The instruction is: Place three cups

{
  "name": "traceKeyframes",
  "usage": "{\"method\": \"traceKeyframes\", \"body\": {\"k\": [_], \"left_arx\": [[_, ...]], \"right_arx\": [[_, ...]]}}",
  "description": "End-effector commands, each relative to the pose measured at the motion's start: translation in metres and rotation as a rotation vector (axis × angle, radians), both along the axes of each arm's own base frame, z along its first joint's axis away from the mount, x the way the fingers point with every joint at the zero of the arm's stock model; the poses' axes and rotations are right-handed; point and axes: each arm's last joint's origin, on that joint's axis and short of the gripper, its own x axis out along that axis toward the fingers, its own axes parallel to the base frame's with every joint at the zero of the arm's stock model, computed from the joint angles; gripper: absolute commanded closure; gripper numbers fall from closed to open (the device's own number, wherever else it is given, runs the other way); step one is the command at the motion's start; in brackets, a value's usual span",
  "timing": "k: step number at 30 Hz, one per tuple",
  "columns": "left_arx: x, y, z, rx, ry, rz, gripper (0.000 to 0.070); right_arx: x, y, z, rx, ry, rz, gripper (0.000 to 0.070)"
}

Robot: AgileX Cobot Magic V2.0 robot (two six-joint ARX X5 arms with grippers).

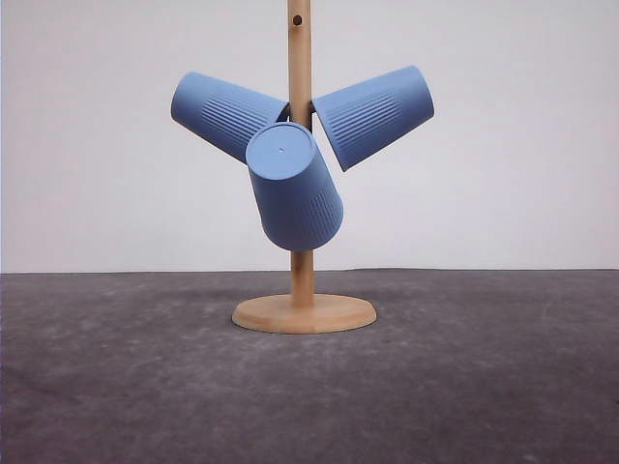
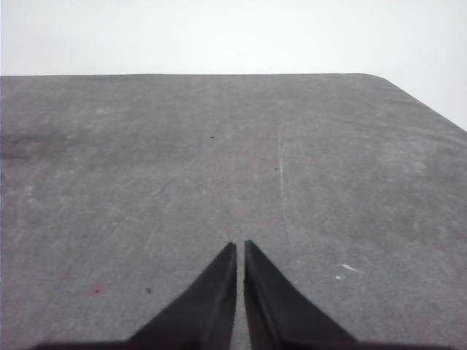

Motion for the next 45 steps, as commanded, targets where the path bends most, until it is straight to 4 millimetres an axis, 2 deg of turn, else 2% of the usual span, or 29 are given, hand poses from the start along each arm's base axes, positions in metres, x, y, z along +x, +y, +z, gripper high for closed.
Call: {"method": "traceKeyframes", "body": {"k": [1, 45], "left_arx": [[0.0007, 0.0003, -0.0031, -0.002, 0.001, 0.005, 0.07], [0.0007, 0.0003, -0.0032, -0.002, 0.001, 0.005, 0.07]], "right_arx": [[0.0002, -0.0001, -0.0006, 0.017, -0.006, -0.003, 0.0687], [0.0002, -0.0001, -0.0006, 0.016, -0.006, -0.005, 0.0687]]}}
